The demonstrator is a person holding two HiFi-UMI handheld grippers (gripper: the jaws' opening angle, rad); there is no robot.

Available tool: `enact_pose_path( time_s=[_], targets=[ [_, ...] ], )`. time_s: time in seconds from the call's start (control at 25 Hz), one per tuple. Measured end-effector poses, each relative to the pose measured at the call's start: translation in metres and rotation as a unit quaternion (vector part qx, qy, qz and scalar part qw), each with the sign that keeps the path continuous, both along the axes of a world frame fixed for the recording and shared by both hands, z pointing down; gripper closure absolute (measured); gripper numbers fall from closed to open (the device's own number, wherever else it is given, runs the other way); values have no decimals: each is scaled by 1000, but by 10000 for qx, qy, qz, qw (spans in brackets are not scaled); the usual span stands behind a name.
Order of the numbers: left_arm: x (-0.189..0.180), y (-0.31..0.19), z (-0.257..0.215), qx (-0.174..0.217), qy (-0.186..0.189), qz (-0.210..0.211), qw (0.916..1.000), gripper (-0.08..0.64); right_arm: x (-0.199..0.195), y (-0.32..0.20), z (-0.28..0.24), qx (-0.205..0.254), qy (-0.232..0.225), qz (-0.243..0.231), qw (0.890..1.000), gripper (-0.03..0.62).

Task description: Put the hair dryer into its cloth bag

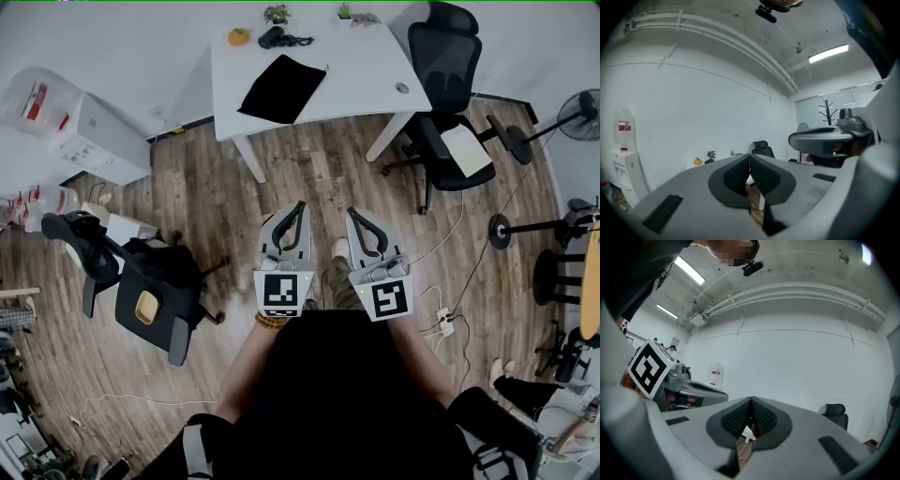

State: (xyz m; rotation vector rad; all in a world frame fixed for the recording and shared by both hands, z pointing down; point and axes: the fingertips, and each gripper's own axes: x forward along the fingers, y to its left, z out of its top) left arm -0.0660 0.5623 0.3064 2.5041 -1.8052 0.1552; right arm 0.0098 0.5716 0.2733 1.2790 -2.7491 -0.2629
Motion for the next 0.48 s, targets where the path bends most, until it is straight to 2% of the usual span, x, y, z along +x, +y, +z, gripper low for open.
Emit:
enact_pose_path(
  time_s=[0.12,0.24,0.48],
  targets=[
    [13,-17,1,66,-40,14,10000,535,14,-18,5,38,93,16,9999,565],
    [25,-33,3,15,-54,0,10000,535,29,-36,6,-9,-41,71,10000,563],
    [53,-75,10,-181,-244,-15,9995,535,67,-87,23,-464,-282,103,9985,563]
  ],
)
